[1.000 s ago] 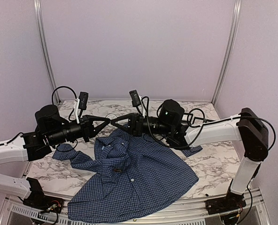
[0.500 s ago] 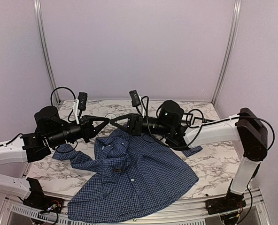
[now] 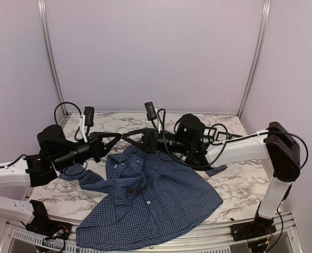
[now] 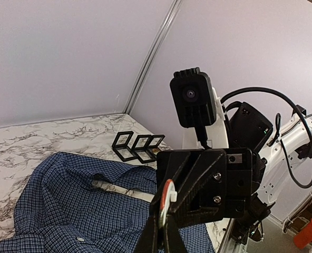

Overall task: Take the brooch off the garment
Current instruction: Close the brooch securely.

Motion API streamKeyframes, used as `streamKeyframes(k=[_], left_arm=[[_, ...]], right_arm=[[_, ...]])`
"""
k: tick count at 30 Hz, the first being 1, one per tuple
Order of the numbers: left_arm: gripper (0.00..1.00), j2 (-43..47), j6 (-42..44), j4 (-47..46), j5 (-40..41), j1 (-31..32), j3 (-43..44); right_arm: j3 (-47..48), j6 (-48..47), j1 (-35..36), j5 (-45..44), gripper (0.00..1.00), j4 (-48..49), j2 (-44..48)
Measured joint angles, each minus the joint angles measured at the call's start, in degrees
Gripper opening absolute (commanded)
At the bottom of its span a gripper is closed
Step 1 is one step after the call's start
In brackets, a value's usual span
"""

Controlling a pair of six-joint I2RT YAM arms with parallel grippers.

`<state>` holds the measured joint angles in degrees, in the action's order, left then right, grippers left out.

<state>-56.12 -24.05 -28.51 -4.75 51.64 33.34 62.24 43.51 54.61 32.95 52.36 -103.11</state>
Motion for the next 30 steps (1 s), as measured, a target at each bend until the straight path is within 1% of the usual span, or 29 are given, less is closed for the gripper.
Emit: streamKeyframes(k=[6, 9, 15, 24, 27, 30], left_arm=[[0.00, 0.24, -0.87, -1.31, 0.79, 0.28, -0.96], [0.00, 0.24, -1.33, -1.66, 1.11, 0.33, -1.20], [0.00, 0.26, -2.03, -2.97, 2.71, 0.55, -2.03], [0.00, 0.35, -1.05, -2.86, 5.05, 0.55, -2.12], [0.00, 0.35, 0.96, -1.90, 5.27, 0.55, -1.62], [0.00, 0.35, 5.16, 0.02, 5.20, 0.55, 0.07]], right_arm=[[0.00, -0.04, 0.17, -0.48, 0.08, -0.15, -0.09], [0.20, -0.24, 0.20, -0.61, 0.11, -0.66, -0.09], [0.66, -0.94, 0.13, -1.77, 0.23, -2.14, -0.09], [0.66, -3.30, -0.22, -3.37, 0.46, -3.93, 0.07], [0.61, -4.37, -0.31, -3.76, 0.49, -5.25, 1.16], [0.61, -5.14, -0.57, -4.20, 0.51, -7.32, 3.21]])
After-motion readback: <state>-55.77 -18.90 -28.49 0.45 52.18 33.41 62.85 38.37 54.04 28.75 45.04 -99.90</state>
